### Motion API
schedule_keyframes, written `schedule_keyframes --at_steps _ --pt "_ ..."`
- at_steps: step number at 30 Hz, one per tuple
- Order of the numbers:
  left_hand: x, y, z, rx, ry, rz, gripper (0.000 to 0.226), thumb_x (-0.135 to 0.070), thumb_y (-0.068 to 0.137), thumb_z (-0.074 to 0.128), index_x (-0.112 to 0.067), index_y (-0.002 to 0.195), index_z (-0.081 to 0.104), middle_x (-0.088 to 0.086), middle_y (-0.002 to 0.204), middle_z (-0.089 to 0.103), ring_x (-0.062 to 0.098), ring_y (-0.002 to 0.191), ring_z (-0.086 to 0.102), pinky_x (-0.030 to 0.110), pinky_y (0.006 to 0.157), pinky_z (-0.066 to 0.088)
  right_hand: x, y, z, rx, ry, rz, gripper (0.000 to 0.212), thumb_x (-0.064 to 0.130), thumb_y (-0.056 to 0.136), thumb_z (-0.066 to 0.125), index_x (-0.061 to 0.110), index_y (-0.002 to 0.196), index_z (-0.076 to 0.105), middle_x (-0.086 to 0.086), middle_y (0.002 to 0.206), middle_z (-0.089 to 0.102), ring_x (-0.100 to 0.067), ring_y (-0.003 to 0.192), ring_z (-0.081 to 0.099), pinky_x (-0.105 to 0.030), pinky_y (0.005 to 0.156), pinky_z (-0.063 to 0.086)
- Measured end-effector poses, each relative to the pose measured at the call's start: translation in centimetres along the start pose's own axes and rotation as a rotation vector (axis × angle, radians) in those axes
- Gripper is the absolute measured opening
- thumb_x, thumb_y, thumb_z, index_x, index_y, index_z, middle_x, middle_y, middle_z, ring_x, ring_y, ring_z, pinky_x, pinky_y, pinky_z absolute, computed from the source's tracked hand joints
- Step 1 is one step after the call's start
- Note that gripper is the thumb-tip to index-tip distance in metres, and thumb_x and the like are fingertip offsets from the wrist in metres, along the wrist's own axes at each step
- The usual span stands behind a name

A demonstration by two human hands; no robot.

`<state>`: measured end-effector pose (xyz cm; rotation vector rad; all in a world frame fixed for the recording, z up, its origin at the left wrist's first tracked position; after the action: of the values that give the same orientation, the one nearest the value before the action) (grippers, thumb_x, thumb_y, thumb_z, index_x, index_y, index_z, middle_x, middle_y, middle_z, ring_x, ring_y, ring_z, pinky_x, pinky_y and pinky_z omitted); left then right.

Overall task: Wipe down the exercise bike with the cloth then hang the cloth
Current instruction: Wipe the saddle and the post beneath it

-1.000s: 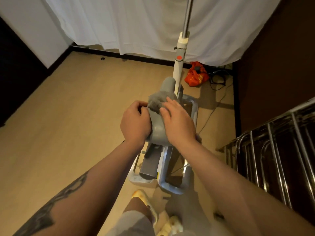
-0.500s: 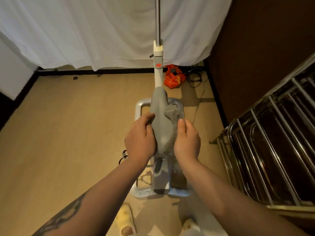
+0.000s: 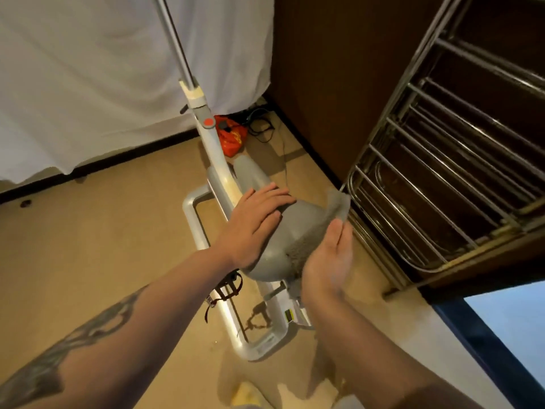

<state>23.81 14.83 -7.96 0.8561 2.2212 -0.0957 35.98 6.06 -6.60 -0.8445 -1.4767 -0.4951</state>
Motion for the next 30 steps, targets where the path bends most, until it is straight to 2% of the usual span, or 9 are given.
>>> schedule_keyframes --at_steps 3,7,12,16,19,21,24,26,30 --pt "0.2 0.1 -0.1 -0.009 -0.050 0.012 0.038 -0.032 0.102 0.034 -0.029 0.134 0.053 -0.011 0.144 0.046 0.005 0.144 0.023 0.036 0.119 0.008 0.0 -0.4 0.5 -0.036 -0.186 -0.071 0.042 0.029 0.105 0.030 0.015 0.143 0.042 -0.005 0.141 0.046 -0.019 0.124 0.047 -0.022 0.089 0.034" --pt "0.0 0.1 -0.1 -0.026 -0.078 0.025 0.038 -0.030 0.101 0.035 -0.026 0.133 0.055 -0.009 0.143 0.048 0.008 0.144 0.026 0.039 0.119 0.009 0.2 3.3 0.2 0.072 -0.262 -0.018 0.034 0.030 0.104 0.033 0.015 0.123 0.057 -0.009 0.122 0.060 -0.028 0.111 0.056 -0.030 0.079 0.038" --pt "-0.1 0.0 -0.1 -0.036 -0.080 0.017 0.040 -0.031 0.101 0.034 -0.025 0.134 0.055 -0.008 0.145 0.047 0.009 0.144 0.025 0.039 0.119 0.009 -0.2 0.4 -0.2 0.182 -0.507 -0.313 0.045 0.031 0.103 0.036 0.015 0.145 0.038 -0.003 0.151 0.036 -0.019 0.139 0.030 -0.032 0.113 0.028" --pt "-0.1 0.1 -0.1 -0.051 -0.108 0.007 0.038 -0.027 0.101 0.036 -0.025 0.134 0.055 -0.010 0.144 0.048 0.008 0.144 0.025 0.044 0.119 0.009 2.4 5.9 -0.6 0.538 -0.622 -0.163 0.031 0.035 0.103 0.036 0.021 0.119 0.058 0.000 0.116 0.061 -0.019 0.111 0.055 -0.035 0.085 0.045" --pt "0.4 0.0 0.2 -0.070 -0.157 0.002 0.039 -0.029 0.101 0.036 -0.022 0.136 0.052 -0.010 0.144 0.048 0.006 0.143 0.025 0.043 0.120 0.010 1.5 1.9 0.7 0.327 -1.000 -0.559 0.041 0.036 0.102 0.027 0.020 0.132 0.051 0.000 0.134 0.053 -0.018 0.128 0.045 -0.037 0.108 0.037" --pt "0.3 0.1 0.3 -0.081 -0.193 0.004 0.040 -0.031 0.099 0.038 -0.020 0.136 0.050 -0.007 0.142 0.049 0.008 0.142 0.029 0.043 0.119 0.014 1.4 1.7 1.2 0.421 -1.083 -0.691 0.046 0.036 0.103 0.026 0.020 0.141 0.044 -0.001 0.145 0.046 -0.018 0.137 0.037 -0.039 0.117 0.024" --pt "0.2 0.1 0.2 -0.091 -0.200 0.022 0.036 -0.025 0.099 0.041 -0.020 0.132 0.053 -0.004 0.139 0.051 0.010 0.141 0.032 0.040 0.117 0.017 2.8 5.9 1.5 0.553 -0.981 -0.409 0.038 0.039 0.102 0.030 0.023 0.125 0.055 -0.002 0.125 0.060 -0.023 0.118 0.053 -0.039 0.096 0.043" --pt "0.2 0.0 0.2 -0.100 -0.219 0.016 0.035 -0.024 0.099 0.042 -0.020 0.131 0.055 -0.007 0.140 0.052 0.009 0.142 0.029 0.046 0.117 0.016 2.1 5.9 1.2 0.426 -0.851 -0.303 0.033 0.039 0.102 0.033 0.021 0.113 0.059 -0.001 0.113 0.063 -0.023 0.107 0.056 -0.035 0.085 0.046" --pt "0.5 0.0 0.5 -0.116 -0.245 0.016 0.036 -0.025 0.099 0.040 -0.020 0.130 0.058 -0.008 0.141 0.052 0.006 0.142 0.029 0.037 0.120 0.008 -0.8 -1.4 0.2 0.084 -0.484 -0.462 0.043 0.038 0.101 0.033 0.021 0.139 0.046 0.011 0.142 0.043 -0.006 0.138 0.031 -0.027 0.115 0.025"
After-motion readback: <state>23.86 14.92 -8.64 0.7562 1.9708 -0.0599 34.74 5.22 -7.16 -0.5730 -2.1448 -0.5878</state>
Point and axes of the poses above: each hand's wrist, its own y-axis towards the middle knuckle, its own z-axis out of the palm, x = y × z, the point moved 1 cm from there along y, towards the middle knuckle
